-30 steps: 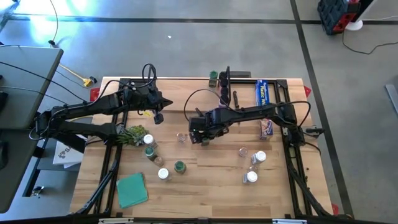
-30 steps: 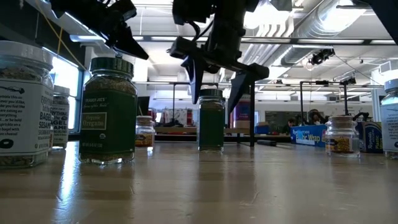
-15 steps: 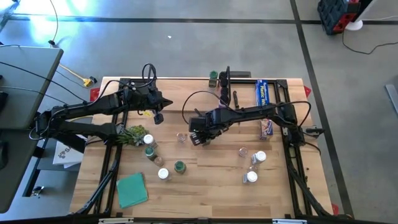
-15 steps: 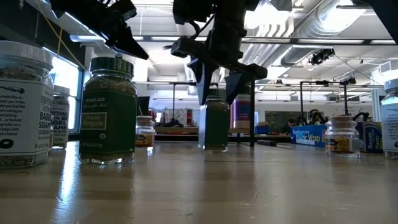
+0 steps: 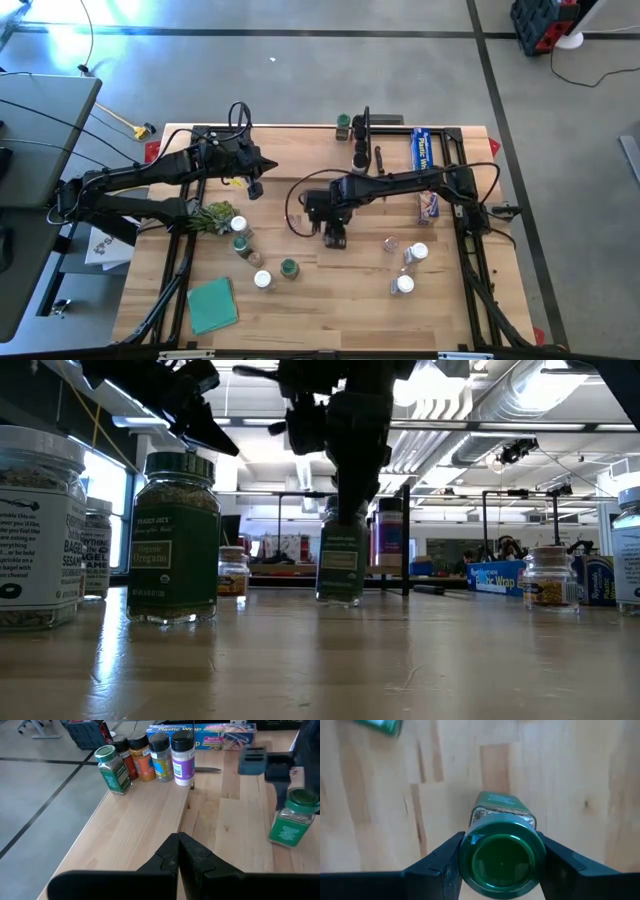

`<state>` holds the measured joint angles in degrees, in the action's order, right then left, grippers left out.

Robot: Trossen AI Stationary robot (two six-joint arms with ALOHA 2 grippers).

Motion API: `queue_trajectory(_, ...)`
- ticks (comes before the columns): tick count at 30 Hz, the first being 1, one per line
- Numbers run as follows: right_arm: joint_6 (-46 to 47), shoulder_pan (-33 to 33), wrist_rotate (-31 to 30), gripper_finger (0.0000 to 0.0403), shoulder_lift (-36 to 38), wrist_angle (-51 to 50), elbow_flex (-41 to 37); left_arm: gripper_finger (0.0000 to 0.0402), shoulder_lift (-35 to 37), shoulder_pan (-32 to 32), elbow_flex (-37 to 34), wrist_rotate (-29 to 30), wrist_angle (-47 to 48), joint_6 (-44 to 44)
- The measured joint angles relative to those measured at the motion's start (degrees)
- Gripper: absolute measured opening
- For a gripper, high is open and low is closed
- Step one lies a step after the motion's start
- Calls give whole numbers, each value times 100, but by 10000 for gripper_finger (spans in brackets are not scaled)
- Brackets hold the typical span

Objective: Shelf spices
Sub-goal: Put the green seasoning bottle on the shelf aligned with the other green seasoning bottle

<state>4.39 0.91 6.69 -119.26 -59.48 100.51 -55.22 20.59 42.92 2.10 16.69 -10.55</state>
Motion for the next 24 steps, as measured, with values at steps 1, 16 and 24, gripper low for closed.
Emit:
queue_trajectory(1, -211, 0, -36, 192, -1, -23, 14, 1, 0, -1, 0, -1, 0, -2)
queue_trajectory(16, -3284, -1204, -1407, 191, -2, -778, 2146, 1, -2, 0, 0, 3, 2, 151)
queue_trajectory(24, -3795, -2332, -1208, 191, -4, -872, 2000, 1, -2, 1, 0, 3, -9, 302)
